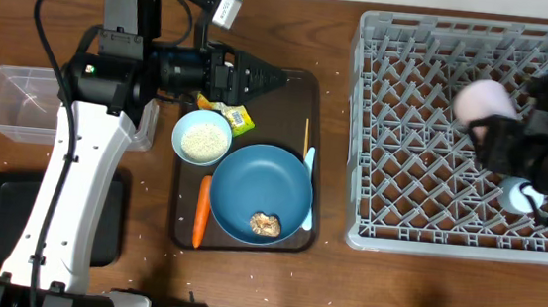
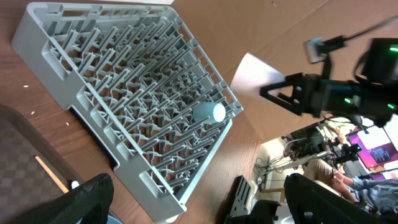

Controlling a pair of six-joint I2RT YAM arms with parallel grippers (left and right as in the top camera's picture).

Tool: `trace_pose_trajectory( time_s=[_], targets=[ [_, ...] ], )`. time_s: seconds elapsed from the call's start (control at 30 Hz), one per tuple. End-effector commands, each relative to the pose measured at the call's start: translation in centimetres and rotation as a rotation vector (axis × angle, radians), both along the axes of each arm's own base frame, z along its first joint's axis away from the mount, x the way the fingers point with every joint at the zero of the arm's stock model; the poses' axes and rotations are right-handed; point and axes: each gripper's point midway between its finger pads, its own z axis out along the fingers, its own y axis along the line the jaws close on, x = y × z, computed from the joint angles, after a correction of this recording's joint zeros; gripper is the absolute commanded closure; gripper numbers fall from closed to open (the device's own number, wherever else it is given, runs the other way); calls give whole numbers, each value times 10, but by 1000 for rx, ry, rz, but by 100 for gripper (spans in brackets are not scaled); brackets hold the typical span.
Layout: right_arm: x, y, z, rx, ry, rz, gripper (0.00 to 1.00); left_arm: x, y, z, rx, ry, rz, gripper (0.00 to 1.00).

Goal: Sort waste into correct bins and load items into the dishwasher rack
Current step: 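Lower the pink cup into the dish rack beside the blue cup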

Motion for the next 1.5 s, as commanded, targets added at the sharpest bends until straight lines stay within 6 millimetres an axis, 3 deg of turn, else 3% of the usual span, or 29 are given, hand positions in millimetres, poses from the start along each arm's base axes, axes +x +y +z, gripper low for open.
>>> trace_pose_trajectory(
  time_s=[0.0,0.13,0.43,0.6,0.87,1.07,1.47],
  targets=[
    [-3,-41,-19,28,81,-189,57,-1,0,3,5,-11,2,11],
    [-7,-62,-47,68,200,-262,58,-1,0,3,5,-6,2,11],
    [16,-74,-100,109,348,-270,58,-1,0,3,5,-6,2,11],
    [17,-77,-121,116,421,-274,58,-1,0,3,6,-6,2,11],
    [38,-87,-137,109,401,-305,58,-2,0,3,6,-5,2,11],
    [28,-84,-150,131,481,-310,58,-2,0,2,6,1,2,11],
    [40,-86,-151,148,440,-324,60,-2,0,2,6,1,2,11]
  ],
)
